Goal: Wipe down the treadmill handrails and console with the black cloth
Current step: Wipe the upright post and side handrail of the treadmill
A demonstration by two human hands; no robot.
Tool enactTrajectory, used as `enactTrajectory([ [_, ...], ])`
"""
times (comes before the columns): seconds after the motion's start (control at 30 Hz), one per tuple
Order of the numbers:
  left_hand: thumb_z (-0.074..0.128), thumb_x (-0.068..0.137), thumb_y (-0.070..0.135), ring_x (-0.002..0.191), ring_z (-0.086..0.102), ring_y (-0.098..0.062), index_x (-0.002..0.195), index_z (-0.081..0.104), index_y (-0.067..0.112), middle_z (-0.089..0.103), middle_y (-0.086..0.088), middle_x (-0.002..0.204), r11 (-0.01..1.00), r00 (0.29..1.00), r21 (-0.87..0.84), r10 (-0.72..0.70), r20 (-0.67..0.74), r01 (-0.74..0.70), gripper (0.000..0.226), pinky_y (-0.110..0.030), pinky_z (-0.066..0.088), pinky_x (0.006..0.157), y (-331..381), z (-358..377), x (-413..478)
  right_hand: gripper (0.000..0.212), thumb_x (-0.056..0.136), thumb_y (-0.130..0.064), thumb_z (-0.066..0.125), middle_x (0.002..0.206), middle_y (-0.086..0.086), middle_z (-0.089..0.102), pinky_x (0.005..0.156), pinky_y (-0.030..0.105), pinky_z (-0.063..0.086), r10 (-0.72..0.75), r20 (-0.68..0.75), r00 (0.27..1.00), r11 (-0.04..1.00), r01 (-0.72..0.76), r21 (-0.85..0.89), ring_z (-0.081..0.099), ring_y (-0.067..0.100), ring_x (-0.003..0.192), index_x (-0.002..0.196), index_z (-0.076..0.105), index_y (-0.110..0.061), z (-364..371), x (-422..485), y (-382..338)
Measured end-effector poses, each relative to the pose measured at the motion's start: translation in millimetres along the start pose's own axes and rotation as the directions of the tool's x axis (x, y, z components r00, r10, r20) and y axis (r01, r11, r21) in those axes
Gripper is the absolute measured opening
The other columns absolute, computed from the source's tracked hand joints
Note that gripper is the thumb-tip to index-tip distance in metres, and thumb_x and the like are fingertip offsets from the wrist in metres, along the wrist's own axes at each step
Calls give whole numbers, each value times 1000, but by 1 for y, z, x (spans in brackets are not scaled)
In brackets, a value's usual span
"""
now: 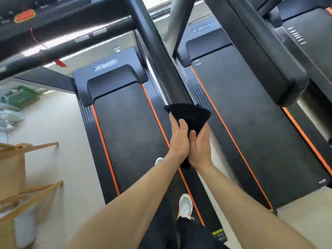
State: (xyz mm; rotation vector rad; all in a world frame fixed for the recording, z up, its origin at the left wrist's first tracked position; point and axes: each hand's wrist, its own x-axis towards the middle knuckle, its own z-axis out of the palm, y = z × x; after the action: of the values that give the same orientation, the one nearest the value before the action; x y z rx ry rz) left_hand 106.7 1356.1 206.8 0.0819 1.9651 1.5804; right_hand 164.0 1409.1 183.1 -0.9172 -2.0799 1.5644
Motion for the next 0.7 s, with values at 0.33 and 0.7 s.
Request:
enactTrajectory([
  [0.33, 27, 94, 75, 117, 61, -15, 139, 58, 19, 64, -2, 133, 932, 951, -202, -308, 2, 302, 78, -28, 51, 99, 12, 0, 21, 60, 100, -38, 36, 145, 8, 47, 108, 48, 41, -2, -170, 985, 1000, 5, 16, 46, 20, 131, 151, 32, -6, 19, -6, 0],
  [0.7, 31, 99, 65, 132, 36, 11, 157, 25, 31, 28, 24, 151, 906, 956, -414, -190, -224, 82, 68, -11, 26, 110, -7, 47, -12, 35, 100, -39, 44, 118, -6, 74, 107, 44, 45, 327, 207, 922, 840, -384, 383, 64, 14, 117, 113, 76, -33, -12, 67, -14],
])
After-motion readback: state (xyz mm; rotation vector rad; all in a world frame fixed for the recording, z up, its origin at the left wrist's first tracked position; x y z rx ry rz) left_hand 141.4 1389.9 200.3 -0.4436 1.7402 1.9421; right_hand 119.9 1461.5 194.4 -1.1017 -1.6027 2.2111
